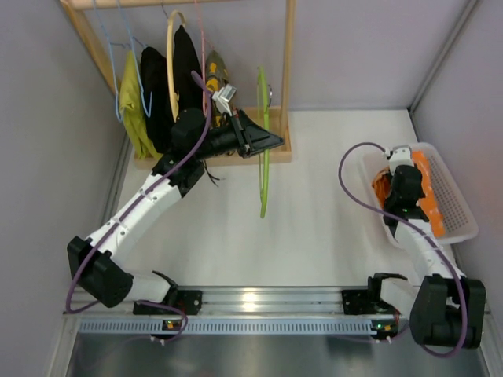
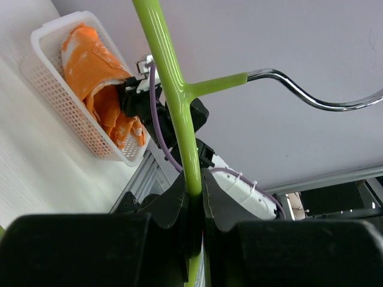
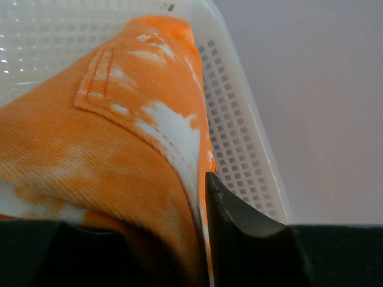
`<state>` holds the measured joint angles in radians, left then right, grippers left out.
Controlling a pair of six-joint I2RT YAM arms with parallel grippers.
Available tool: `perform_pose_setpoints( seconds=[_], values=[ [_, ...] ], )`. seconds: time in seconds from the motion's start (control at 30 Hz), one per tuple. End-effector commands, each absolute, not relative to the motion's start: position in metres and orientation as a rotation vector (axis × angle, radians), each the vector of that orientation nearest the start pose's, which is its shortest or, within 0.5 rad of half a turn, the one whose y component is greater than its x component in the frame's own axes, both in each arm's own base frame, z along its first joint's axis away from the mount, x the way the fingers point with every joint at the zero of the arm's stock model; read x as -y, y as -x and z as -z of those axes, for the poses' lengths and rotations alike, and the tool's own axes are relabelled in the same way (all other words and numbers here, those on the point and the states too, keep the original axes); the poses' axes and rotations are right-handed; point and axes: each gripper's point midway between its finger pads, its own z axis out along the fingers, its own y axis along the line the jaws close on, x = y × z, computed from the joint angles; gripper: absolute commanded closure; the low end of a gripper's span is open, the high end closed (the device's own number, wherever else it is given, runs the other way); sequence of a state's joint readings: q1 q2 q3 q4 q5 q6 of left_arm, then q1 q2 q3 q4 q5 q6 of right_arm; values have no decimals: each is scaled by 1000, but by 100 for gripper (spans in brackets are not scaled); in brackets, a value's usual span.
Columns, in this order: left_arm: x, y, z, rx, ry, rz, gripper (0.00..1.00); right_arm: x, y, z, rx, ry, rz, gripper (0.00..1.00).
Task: Remove the trousers from the hanger
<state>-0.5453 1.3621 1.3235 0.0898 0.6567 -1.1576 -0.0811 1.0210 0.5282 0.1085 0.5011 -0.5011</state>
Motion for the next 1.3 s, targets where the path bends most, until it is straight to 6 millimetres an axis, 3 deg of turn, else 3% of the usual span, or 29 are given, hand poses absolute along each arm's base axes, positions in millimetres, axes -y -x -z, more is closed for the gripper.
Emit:
perform_pose_setpoints(
  seconds=[0.0,0.1,0.13,0.2,0.3,0.37,0.4,0.43,0.5,0.53,0.6,0.7,0.73,0.8,0.83,0.9,0.93,0.97,1.0,1.03,1.1,1.13,1.27],
  values=[
    [320,-266,-454,-1705,-137,1794,100,127,-339,-191,-1918,11,761,66],
    [322,-268,-454,-1707,-135,1795,100,129,-344,-184,-1997,14,657,51],
    [323,-270,-454,-1709,-130,1796,100,134,-348,-192,-1990,3,620,44],
    [325,-273,-452,-1717,-120,1799,100,129,-340,-181,-2082,35,553,35],
    [327,-278,-453,-1709,-112,1807,100,119,-333,-188,-2125,71,422,16],
    [328,-280,-457,-1696,-117,1808,100,108,-331,-211,-2084,102,322,2],
    [328,-280,-459,-1687,-120,1808,100,101,-321,-207,-2127,116,268,1],
    [329,-281,-459,-1687,-120,1808,100,90,-321,-224,-2091,157,211,1],
    [330,-283,-461,-1681,-120,1809,100,77,-309,-229,-2118,186,135,0],
    [330,-283,-462,-1681,-120,1812,100,71,-308,-247,-2080,203,100,1],
    [331,-285,-461,-1684,-113,1810,100,59,-302,-261,-2056,238,35,0],
    [331,-288,-456,-1694,-101,1807,100,27,-292,-293,-1981,328,-132,1],
    [332,-288,-455,-1697,-96,1810,100,4,-287,-316,-1925,349,-264,1],
    [333,-290,-456,-1690,-91,1813,100,-19,-281,-341,-1881,338,-428,1],
    [333,-292,-455,-1689,-87,1813,100,-40,-275,-364,-1849,309,-597,1],
    [334,-294,-454,-1692,-83,1811,100,-69,-268,-382,-1824,285,-800,1],
    [335,-295,-454,-1688,-82,1817,100,-96,-257,-387,-1834,237,-985,1],
    [335,-296,-454,-1688,-77,1821,100,-109,-259,-402,-1752,288,-1003,1],
    [336,-298,-452,-1693,-72,1824,100,-123,-256,-408,-1709,310,-1038,1],
    [337,-298,-453,-1688,-64,1834,100,-155,-240,-403,-1712,324,-1160,1],
    [338,-299,-453,-1689,-59,1837,100,-186,-228,-413,-1649,387,-1244,2],
    [338,-300,-455,-1679,-63,1831,100,-210,-220,-407,-1675,409,-1313,5],
    [337,-300,-456,-1669,-71,1822,100,-237,-221,-401,-1692,371,-1372,16]
  ],
)
